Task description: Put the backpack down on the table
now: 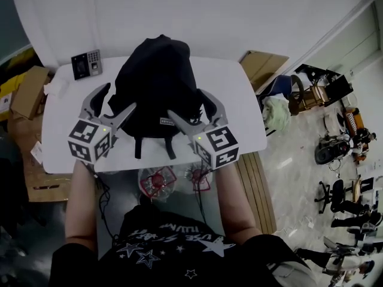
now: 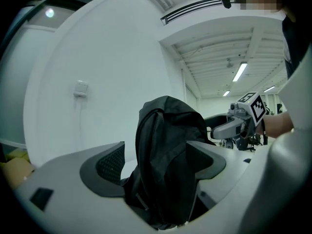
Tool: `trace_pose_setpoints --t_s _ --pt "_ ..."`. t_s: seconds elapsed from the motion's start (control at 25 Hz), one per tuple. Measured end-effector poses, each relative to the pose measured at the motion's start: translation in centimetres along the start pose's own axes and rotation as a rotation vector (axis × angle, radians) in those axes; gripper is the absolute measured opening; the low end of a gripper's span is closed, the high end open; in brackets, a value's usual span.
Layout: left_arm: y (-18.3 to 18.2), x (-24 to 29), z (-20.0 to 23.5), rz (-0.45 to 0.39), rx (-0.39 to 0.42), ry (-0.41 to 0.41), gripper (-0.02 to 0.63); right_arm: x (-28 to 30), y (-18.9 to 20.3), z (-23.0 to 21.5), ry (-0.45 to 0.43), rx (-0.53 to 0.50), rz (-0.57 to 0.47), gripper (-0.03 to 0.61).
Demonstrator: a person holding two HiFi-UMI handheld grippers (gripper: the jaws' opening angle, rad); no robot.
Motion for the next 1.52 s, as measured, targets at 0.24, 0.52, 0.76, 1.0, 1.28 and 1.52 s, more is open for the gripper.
trace_pose_setpoints --t_s 0.24,0.52,0.76,1.0,1.28,1.52 --pt "0.3 -2.3 -1.6 -0.015 -0.009 -0.014 0.371 -2.2 -0.2 0.6 0.028 0.016 -0.026 0.397" --pt "0.5 -4.0 -4.9 -0.021 0.004 0.011 0.368 -4.5 -0.9 1.1 0.04 0.044 -0.067 0.393" --pt "1.6 -5.3 -8.1 -0.01 0.011 0.026 0.249 -6.7 -0.7 2.5 0.002 0.047 -0.063 0.269" --pt "3.5 -6.8 -11.0 0.013 -0.026 0.046 0.05 -8.8 0.1 4.0 -0.022 0.067 -0.066 0.097" --pt "5.0 -8.7 -12.6 0.028 -0.058 0.039 0.043 -10.2 0.7 5.6 -0.046 0.06 -0.044 0.005" --pt "5.7 -9.3 -14.2 0.017 -0.06 0.034 0.043 -11.7 1.2 6.2 -0.055 0.07 -0.049 0.0"
Point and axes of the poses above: the fingertips, and each gripper's own axes: x forward along the fingers, z to its left, y out of its underside, the point moved 3 cm from there along -x, backward along the fingers, and after that the axes turned 11 degrees about -x, right-handed, at the moved point
